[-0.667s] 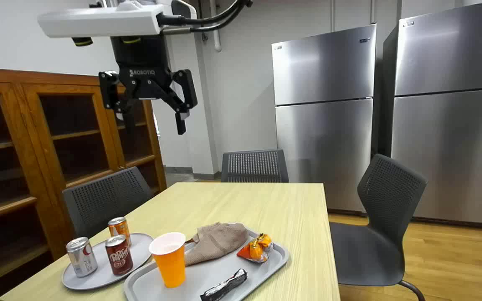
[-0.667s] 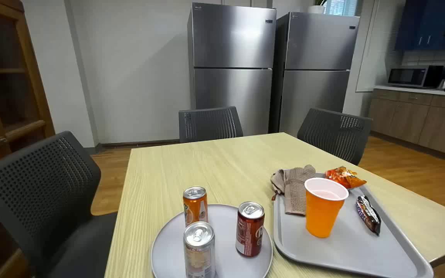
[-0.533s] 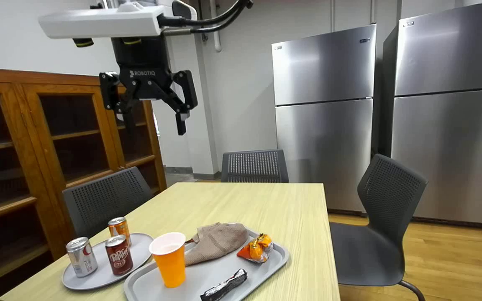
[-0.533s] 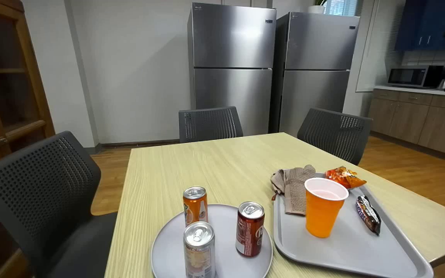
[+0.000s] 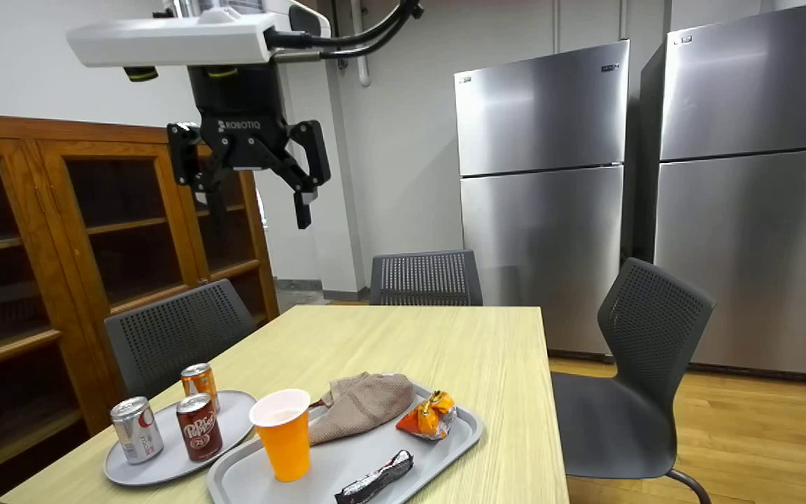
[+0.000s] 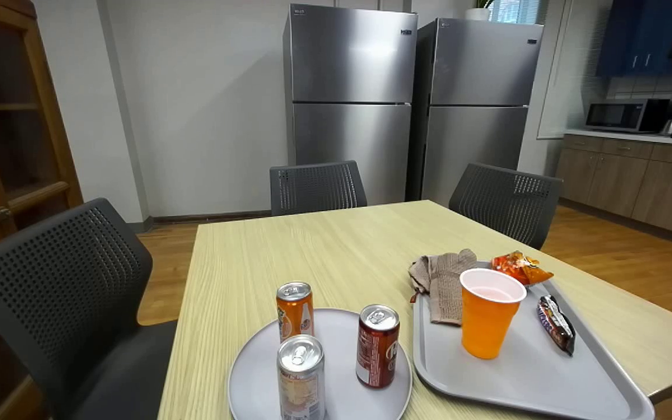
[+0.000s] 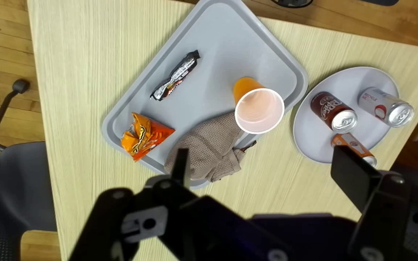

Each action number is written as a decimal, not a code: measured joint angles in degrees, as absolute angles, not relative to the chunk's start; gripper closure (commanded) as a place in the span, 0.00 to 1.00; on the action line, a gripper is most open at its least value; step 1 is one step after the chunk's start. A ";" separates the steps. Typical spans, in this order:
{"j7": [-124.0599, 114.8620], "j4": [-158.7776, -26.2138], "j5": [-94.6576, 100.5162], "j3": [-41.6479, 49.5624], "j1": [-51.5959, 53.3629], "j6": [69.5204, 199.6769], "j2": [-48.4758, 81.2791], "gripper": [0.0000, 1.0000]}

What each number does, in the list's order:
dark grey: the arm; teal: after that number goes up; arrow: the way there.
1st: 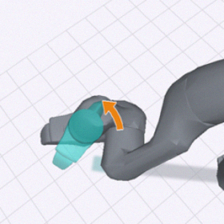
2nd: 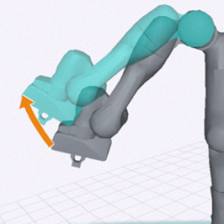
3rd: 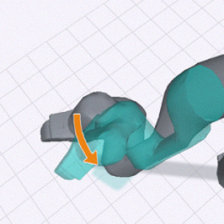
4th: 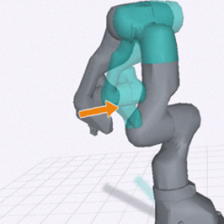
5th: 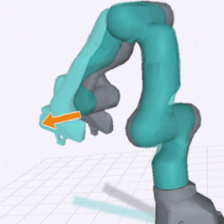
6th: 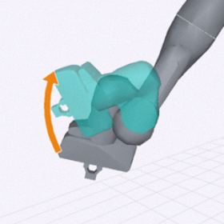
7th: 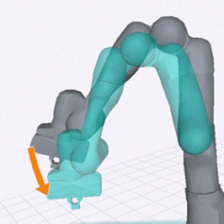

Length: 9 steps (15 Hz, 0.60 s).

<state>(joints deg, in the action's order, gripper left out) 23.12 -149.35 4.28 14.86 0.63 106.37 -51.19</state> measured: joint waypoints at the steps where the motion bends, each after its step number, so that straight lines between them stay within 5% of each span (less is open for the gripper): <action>1: 23.12 -149.36 4.07 14.86 0.63 106.37 -50.84 0.00; 9: 23.12 -149.55 -0.70 14.52 3.43 106.57 -47.37 0.00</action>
<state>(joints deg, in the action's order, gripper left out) 23.12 -149.55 -0.70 14.52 3.43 106.57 -47.37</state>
